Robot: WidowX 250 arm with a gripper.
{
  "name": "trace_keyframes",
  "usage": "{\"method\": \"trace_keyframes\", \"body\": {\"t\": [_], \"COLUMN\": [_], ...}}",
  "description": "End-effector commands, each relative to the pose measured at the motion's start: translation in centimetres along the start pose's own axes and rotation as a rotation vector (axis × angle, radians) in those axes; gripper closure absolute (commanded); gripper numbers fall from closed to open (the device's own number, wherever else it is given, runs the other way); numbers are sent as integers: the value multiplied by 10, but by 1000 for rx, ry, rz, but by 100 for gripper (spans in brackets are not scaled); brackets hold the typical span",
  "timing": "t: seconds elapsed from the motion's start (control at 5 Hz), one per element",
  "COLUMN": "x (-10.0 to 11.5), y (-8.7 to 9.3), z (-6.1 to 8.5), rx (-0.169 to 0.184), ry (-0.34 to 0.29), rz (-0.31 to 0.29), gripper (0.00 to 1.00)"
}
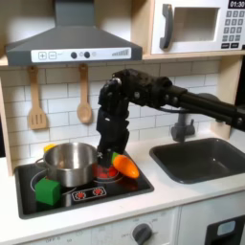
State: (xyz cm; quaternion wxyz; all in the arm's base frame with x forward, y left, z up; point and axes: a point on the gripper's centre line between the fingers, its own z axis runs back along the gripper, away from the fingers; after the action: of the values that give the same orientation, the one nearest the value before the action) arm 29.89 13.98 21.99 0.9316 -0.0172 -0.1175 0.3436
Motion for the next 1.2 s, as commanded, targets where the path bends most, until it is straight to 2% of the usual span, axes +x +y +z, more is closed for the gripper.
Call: {"method": "trace_keyframes", "body": {"t": [0.0,0.4,0.8,1.0], "x": [28,53,72,76], "y": [8,23,25,27], "z": [-1,-8,-20,-25], "rx": [34,93,133,146], "ry": [-35,-61,-67,-45], "rz": [61,154,220,254], "gripper": [0,0,0,0]}}
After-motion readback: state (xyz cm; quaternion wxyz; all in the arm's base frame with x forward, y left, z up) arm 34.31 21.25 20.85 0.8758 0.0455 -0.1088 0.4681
